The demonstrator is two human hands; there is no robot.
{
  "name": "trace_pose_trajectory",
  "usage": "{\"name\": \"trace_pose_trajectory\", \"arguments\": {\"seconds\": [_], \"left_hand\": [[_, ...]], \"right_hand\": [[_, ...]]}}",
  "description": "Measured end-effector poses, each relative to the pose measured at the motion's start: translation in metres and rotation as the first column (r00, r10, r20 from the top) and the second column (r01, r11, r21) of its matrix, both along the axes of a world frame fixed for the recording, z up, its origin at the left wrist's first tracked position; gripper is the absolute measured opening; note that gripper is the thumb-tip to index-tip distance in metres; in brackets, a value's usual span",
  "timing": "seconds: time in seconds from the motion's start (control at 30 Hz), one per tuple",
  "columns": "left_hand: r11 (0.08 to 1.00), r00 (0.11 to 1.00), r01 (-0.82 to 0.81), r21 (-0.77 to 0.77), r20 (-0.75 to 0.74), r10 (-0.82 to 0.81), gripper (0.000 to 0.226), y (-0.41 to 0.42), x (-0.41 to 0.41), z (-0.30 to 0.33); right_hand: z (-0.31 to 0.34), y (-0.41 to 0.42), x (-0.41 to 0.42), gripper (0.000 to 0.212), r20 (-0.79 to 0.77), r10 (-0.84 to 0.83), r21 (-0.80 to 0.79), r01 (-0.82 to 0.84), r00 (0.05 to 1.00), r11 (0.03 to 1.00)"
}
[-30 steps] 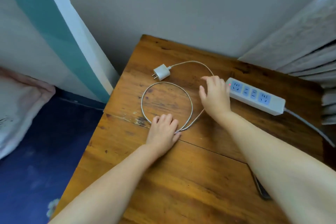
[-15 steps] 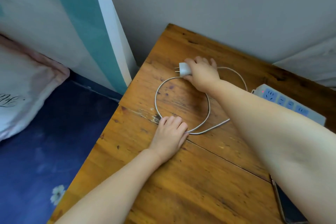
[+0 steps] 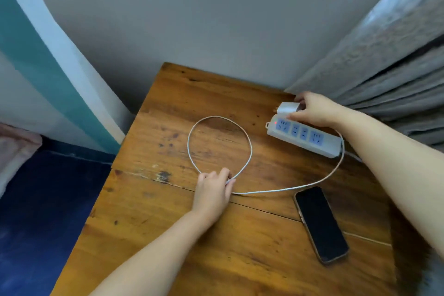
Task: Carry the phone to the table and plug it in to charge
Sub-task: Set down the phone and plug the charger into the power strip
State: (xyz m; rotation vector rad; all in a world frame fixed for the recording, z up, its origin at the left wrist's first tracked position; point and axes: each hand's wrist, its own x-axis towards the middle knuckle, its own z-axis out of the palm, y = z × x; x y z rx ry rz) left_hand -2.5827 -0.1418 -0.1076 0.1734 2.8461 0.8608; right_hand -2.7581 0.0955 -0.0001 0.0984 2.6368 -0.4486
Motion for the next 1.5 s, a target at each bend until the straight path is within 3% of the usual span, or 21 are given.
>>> {"name": "trace_pose_trajectory", "arguments": {"seconds": [0.2, 0.33, 0.53, 0.8, 1.2, 1.4, 1.5], "left_hand": [[0.996, 0.995, -0.088, -0.021, 0.051, 0.089, 0.017, 0.019, 0.003, -0.006], [0.995, 0.994, -0.096, -0.032, 0.039, 0.097, 0.014, 0.021, 0.001, -0.005], [0.992, 0.991, -0.126, -0.030, 0.032, 0.127, 0.015, 0.023, 0.003, -0.007], [0.990, 0.989, -0.139, -0.019, 0.047, 0.140, 0.017, 0.024, 0.003, -0.003], [0.992, 0.992, -0.124, -0.038, 0.027, 0.125, 0.015, 0.025, 0.002, -0.003], [0.996, 0.996, -0.084, -0.014, 0.034, 0.084, 0.015, 0.021, 0.002, 0.007], [0.994, 0.996, -0.092, 0.059, 0.007, 0.092, 0.014, 0.024, 0.000, 0.022]], "right_hand": [[0.000, 0.049, 0.023, 0.052, 0.040, 0.087, 0.262, -0.094, 0.995, 0.960], [-0.003, 0.051, 0.026, 0.050, 0.029, 0.104, 0.277, -0.108, 0.994, 0.955], [0.006, 0.038, 0.020, 0.046, 0.132, 0.225, 0.373, -0.259, 0.965, 0.891], [0.011, 0.038, 0.022, 0.046, 0.168, 0.183, 0.401, -0.237, 0.969, 0.885], [-0.004, 0.002, 0.029, 0.006, 0.196, 0.342, 0.534, -0.393, 0.919, 0.749], [-0.007, -0.006, 0.029, 0.016, 0.242, 0.330, 0.560, -0.409, 0.912, 0.721], [-0.006, -0.004, 0.036, 0.032, 0.231, 0.306, 0.593, -0.383, 0.923, 0.708]]}}
